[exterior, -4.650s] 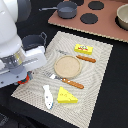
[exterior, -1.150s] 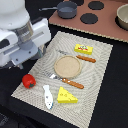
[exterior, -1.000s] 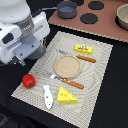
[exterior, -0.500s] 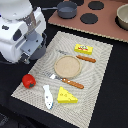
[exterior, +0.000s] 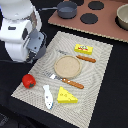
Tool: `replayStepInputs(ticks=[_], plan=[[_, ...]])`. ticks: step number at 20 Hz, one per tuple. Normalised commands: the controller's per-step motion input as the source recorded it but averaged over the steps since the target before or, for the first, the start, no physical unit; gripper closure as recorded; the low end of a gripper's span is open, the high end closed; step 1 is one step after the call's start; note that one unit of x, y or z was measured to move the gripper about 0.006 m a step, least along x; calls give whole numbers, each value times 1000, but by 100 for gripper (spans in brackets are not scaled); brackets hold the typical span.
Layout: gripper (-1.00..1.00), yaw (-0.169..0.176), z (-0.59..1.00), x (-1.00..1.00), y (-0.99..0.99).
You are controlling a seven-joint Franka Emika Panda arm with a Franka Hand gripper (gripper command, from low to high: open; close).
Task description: Interact with the objects in diverse but meaningful ways.
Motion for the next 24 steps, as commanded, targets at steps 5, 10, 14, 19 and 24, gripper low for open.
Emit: replayStepInputs(ticks=[5,10,14,19,24], plan=[[-100,100,-17,-227,176],[-100,26,-91,9,18],[-100,7,-189,0,0],[-100,6,-153,2,20],[-100,7,-163,0,51]])
